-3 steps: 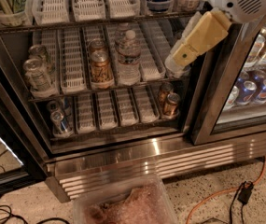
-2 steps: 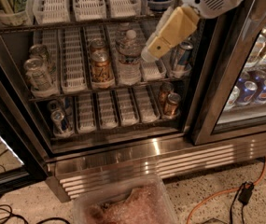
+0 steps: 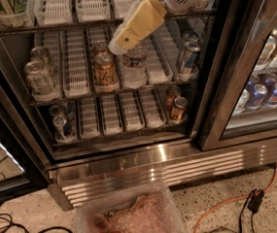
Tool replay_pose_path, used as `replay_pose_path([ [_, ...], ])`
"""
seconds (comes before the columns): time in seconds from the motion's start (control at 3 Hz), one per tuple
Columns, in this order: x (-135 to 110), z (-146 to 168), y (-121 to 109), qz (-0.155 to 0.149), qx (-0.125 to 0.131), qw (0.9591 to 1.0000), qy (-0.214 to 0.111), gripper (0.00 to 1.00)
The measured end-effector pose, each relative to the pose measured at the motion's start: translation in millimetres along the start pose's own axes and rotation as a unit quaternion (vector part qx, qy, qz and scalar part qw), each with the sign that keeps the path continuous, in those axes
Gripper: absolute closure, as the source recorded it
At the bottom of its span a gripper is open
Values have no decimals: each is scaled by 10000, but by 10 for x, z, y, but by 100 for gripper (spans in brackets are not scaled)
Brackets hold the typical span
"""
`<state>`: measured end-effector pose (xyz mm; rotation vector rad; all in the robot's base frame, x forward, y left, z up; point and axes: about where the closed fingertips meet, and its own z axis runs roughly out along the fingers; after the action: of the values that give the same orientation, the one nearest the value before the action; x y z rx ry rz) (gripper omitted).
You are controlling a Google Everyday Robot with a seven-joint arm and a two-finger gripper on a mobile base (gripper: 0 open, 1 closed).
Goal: Pick green can from top shelf of fridge
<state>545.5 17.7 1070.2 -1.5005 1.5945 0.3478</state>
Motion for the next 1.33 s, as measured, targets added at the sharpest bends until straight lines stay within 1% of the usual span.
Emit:
replay_pose_path([
  [0.33, -329, 181, 157, -113, -153, 9994, -285, 0],
  [0.67, -337, 182, 160, -117, -152, 9994, -291, 0],
  [1.0, -302, 160, 147, -14, -47, 9995, -323, 0],
  [1.33, -347, 367, 73, 117, 13, 9976, -688, 0],
])
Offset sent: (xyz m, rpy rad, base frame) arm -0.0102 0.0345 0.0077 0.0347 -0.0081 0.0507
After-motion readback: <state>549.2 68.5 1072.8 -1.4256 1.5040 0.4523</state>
